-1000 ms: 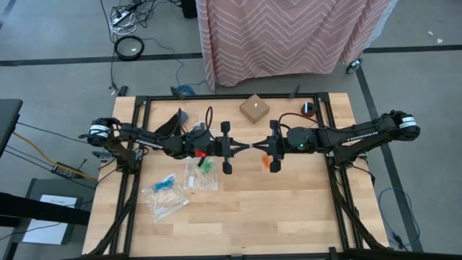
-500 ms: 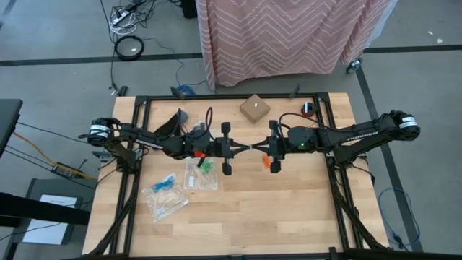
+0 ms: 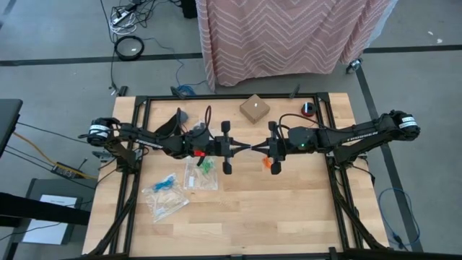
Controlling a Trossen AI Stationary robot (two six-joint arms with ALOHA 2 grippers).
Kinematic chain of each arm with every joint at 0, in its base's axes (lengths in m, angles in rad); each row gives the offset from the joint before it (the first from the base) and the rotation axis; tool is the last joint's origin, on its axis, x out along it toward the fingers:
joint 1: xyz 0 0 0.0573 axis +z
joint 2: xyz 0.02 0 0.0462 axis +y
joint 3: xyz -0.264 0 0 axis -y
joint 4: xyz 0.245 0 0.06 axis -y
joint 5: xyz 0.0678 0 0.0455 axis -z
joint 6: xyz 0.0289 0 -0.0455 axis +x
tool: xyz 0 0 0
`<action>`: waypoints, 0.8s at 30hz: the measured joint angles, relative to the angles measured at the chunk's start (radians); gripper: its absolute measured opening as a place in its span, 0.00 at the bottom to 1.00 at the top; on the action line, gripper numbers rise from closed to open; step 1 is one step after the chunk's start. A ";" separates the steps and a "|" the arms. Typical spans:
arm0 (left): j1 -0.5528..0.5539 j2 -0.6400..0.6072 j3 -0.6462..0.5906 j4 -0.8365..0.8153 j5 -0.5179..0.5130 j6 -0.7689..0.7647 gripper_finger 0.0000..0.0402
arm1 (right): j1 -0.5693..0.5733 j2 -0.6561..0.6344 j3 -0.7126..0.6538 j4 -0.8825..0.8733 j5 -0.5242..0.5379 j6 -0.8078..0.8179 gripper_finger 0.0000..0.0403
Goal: Sort rubber bands
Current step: Open the transparent zip bag
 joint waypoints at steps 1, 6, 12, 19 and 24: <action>0.001 0.000 0.000 -0.001 0.007 0.000 0.03 | 0.000 0.000 0.000 0.001 0.000 -0.001 0.00; 0.001 0.000 0.000 -0.004 0.018 -0.001 0.03 | 0.000 0.000 0.000 0.010 0.000 -0.024 0.00; 0.001 0.000 0.000 -0.008 0.019 -0.001 0.03 | 0.000 0.000 0.000 0.014 0.002 -0.027 0.00; 0.002 0.001 0.000 -0.019 -0.022 0.000 0.03 | -0.002 0.000 0.000 -0.024 0.092 0.011 0.00; 0.001 0.002 -0.001 -0.068 -0.032 0.000 0.03 | -0.004 -0.001 0.000 -0.038 0.130 0.017 0.05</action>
